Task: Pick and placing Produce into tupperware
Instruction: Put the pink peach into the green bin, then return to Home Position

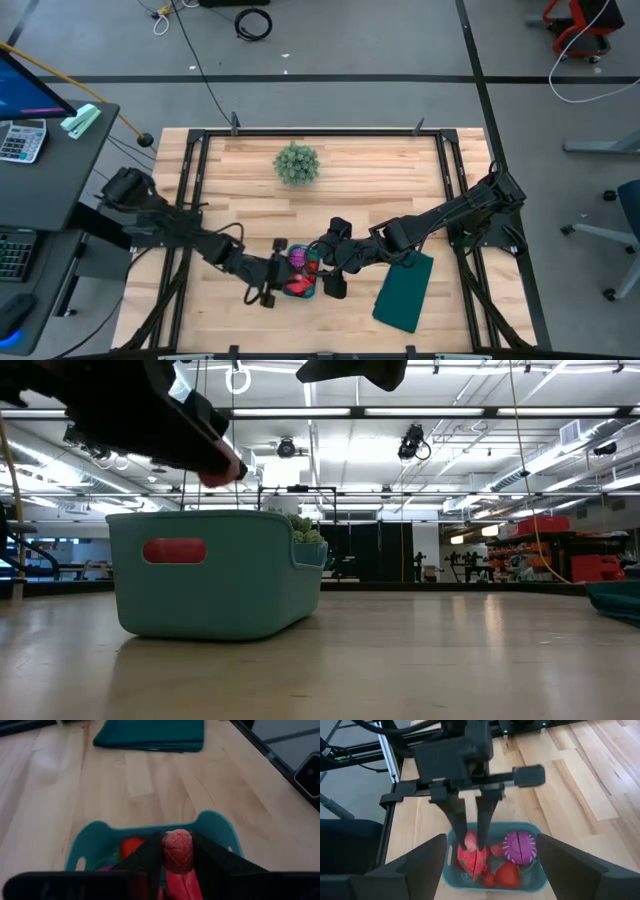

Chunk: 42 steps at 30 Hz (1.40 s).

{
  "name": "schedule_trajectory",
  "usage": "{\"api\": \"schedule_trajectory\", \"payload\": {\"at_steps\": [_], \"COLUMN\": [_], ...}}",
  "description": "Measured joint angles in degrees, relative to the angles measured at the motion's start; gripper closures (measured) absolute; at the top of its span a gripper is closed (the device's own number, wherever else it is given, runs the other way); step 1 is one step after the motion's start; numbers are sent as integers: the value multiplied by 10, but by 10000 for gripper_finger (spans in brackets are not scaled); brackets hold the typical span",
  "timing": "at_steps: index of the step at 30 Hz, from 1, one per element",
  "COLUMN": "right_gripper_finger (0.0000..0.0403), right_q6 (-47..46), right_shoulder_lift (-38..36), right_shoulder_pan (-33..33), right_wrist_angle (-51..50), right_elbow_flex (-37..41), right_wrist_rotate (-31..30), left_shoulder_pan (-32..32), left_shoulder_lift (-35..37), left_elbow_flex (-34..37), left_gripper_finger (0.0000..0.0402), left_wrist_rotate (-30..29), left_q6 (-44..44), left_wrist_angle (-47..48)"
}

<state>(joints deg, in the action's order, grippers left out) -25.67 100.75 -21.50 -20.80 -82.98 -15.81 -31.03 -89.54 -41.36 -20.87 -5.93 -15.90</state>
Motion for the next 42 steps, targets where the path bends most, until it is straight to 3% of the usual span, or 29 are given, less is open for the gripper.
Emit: {"api": "schedule_trajectory", "payload": {"at_steps": [9, 14, 17, 22, 27, 30, 35, 38, 42], "right_gripper_finger": [86, 86, 86, 86, 86, 86, 86, 86, 86], "right_q6": [18, 15, -36, -97, -52, -11, 18, 3, 1], "right_shoulder_lift": [0, 0, 0, -52, -130, -168, -192, -185, -162], "right_shoulder_pan": [0, 0, -2, 1, -1, -12, -38, -52, -66], "right_wrist_angle": [0, 0, -5, -57, -119, -111, -109, -115, -127], "right_elbow_flex": [0, 0, 0, 0, 0, 0, 0, 0, 12], "right_wrist_rotate": [0, 1, 26, 137, 140, 94, -68, -132, -166], "left_shoulder_pan": [30, 37, 37, 34, 35, 35, 35, 35, 35], "left_shoulder_lift": [-6, 15, 64, 188, 324, 390, 474, 514, 560], "left_elbow_flex": [0, 0, 0, 0, -1, -1, -1, -1, 0], "left_gripper_finger": [220, 199, 202, 220, 233, 235, 236, 235, 237], "left_wrist_rotate": [2, 2, -9, -46, -50, -50, -50, -50, -50], "left_q6": [-7, 20, 67, 100, 127, 126, 154, 175, 46], "left_wrist_angle": [-2, 20, 55, 139, 196, 225, 274, 311, 364]}}
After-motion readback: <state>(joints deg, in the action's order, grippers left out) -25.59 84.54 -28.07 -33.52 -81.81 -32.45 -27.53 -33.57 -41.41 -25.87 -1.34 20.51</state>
